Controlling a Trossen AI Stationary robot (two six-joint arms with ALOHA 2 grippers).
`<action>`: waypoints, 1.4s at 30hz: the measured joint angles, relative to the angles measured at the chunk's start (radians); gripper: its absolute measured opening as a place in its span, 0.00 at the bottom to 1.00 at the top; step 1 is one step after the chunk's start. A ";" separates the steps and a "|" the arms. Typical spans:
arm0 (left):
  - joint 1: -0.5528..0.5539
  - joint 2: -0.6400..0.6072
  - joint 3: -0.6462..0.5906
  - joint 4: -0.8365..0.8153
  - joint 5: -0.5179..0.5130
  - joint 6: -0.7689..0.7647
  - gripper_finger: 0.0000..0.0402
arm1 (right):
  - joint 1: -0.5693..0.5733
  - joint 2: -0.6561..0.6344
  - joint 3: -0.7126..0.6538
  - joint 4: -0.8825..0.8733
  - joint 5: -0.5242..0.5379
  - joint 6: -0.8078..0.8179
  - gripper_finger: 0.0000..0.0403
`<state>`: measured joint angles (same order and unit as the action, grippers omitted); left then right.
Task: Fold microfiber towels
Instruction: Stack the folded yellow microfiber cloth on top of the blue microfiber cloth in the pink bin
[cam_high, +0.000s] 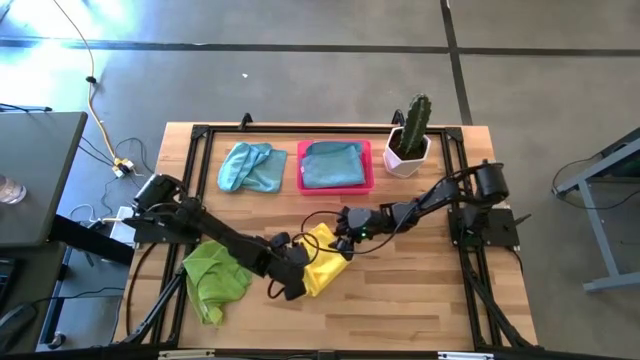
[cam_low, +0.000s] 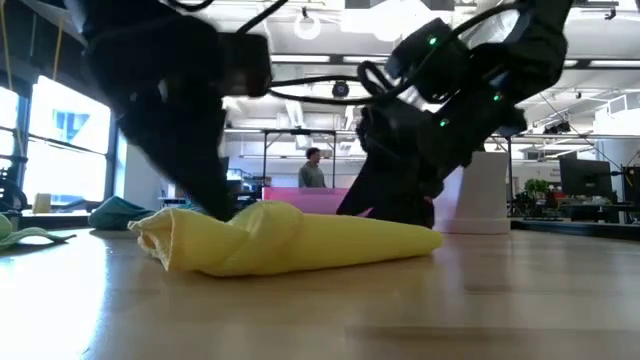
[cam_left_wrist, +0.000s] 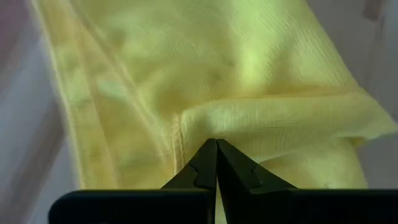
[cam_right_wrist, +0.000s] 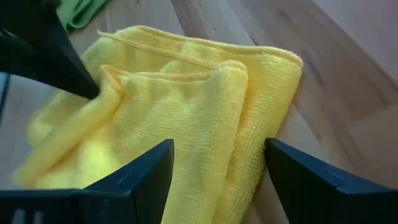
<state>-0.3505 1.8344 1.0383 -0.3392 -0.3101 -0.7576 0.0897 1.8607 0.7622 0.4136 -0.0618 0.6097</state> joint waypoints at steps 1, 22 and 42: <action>-0.001 0.014 0.003 0.015 0.015 -0.008 0.00 | -0.002 0.011 0.009 0.000 -0.003 -0.018 0.61; 0.008 0.061 0.004 -0.022 -0.046 -0.025 0.00 | 0.004 0.090 0.094 -0.022 -0.061 -0.031 0.20; -0.096 -0.157 0.004 -0.215 -0.123 -0.157 0.00 | -0.033 0.065 0.400 -0.521 0.139 -0.250 0.00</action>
<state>-0.4460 1.6777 1.0420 -0.5545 -0.4331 -0.9150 0.0570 1.9256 1.1624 -0.1074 0.0769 0.3596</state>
